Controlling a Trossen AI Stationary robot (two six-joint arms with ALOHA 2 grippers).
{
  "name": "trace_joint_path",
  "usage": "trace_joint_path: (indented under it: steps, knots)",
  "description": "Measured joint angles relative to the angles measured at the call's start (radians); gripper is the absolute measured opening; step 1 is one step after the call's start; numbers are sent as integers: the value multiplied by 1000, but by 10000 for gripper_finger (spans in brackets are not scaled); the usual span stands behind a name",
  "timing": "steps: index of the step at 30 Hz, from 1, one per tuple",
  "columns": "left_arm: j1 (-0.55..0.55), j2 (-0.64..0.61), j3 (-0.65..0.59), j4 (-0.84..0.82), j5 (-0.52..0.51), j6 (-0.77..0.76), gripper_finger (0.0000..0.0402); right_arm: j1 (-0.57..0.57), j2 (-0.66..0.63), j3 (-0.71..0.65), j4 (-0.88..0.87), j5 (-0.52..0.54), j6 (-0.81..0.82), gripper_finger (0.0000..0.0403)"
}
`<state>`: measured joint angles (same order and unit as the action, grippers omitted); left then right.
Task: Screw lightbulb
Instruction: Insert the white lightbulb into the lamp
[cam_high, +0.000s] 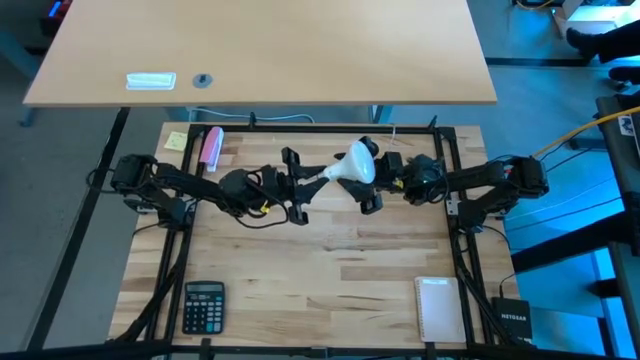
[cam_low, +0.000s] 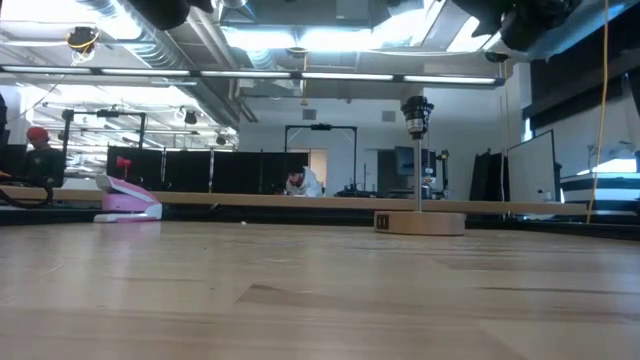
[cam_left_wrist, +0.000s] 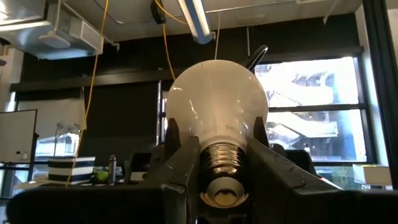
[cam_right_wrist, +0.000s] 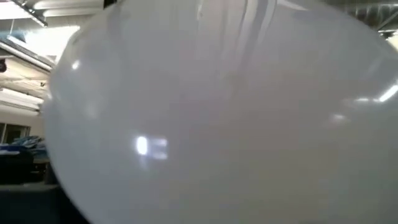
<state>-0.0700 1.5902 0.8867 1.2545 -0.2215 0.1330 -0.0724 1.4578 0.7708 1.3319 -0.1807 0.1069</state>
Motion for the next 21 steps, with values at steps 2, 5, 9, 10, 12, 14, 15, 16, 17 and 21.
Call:
trace_joint_path:
  steps: [2, 5, 9, 10, 12, 14, 15, 16, 17, 21]
  knots:
    - [-5, 0, -1, 6, 0, 1, 97, 0, 0, 0, 0, -9, -5, 272]
    - [-11, 1, -1, 17, 0, 30, 100, 0, -1, 0, 0, -14, -5, 239]
    - [-9, 2, -2, 4, -1, 24, 102, 1, -2, 0, -5, -17, -6, 180]
    - [-9, 2, -2, 0, 1, 17, 105, 1, -2, 0, -6, -19, -4, 168]
    - [-9, 3, -2, -6, 1, -10, 111, 1, -2, 0, -8, -20, -5, 166]
    - [-7, 3, -3, -18, -1, -29, 120, 1, -2, 0, -10, -19, -8, 166]
    - [-5, 3, -4, -23, -2, -29, 125, 1, -2, 0, -9, -20, -9, 166]
    - [-4, 3, -4, -30, -4, -29, 132, 0, -2, 0, -5, -20, -9, 166]
    - [-1, 3, -5, -38, -4, -29, 139, 0, -4, 1, 0, -20, -9, 165]
    - [13, -36, -6, -131, -3, -29, 175, 0, -20, 2, -19, -20, -10, 165]
